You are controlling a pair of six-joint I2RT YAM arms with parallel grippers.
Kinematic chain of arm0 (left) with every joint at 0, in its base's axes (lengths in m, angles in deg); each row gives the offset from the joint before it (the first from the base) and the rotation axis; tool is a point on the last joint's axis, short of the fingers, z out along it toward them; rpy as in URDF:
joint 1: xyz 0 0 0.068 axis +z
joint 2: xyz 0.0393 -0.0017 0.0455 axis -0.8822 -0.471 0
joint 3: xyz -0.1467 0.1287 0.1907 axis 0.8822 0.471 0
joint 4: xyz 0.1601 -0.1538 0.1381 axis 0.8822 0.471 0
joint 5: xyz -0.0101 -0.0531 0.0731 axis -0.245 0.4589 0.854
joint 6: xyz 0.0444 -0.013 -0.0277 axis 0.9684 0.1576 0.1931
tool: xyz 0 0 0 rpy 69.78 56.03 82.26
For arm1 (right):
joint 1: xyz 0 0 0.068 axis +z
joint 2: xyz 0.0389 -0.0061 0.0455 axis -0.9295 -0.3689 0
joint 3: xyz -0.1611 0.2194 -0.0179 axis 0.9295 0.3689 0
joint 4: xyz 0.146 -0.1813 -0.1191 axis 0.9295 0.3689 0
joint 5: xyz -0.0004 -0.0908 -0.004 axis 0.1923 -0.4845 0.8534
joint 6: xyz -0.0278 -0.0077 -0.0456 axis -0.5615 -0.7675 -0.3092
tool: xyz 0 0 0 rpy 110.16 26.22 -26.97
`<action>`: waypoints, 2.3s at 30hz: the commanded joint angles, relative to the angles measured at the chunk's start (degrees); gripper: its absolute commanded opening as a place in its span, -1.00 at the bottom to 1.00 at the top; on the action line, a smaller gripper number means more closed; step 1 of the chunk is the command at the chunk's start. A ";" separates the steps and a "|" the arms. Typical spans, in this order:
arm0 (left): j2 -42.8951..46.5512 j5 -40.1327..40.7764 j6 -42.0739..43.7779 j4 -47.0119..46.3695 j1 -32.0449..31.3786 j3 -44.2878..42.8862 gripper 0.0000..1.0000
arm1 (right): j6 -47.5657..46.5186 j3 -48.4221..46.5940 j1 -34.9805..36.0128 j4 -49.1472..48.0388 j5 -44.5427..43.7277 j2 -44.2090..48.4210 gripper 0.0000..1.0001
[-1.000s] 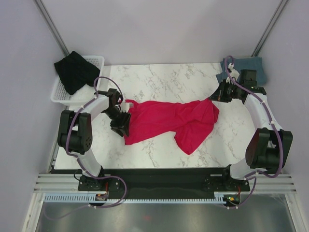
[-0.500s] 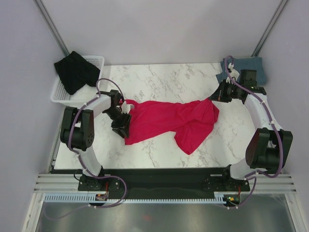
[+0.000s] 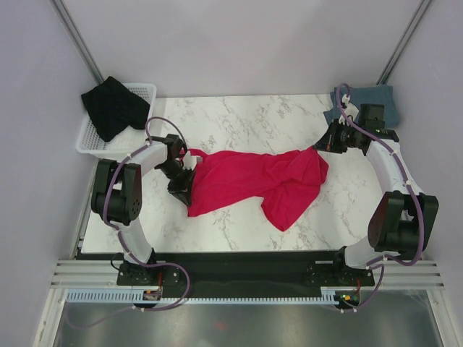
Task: Fold and stack the t-shirts
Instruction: Flatten the tshirt out
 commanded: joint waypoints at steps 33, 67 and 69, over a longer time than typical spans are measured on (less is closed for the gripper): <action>29.77 20.81 14.24 -1.41 -0.18 -38.80 -0.96 | -4.46 -34.77 -6.25 10.75 -20.48 17.51 -1.00; 38.07 18.52 21.17 -6.33 -0.18 -38.11 -0.96 | -7.53 -39.72 -6.25 4.70 -22.52 25.55 -1.00; 34.38 18.51 22.57 -8.51 -0.18 -36.53 -0.96 | -8.05 -34.20 -6.25 2.51 -20.76 22.38 -1.00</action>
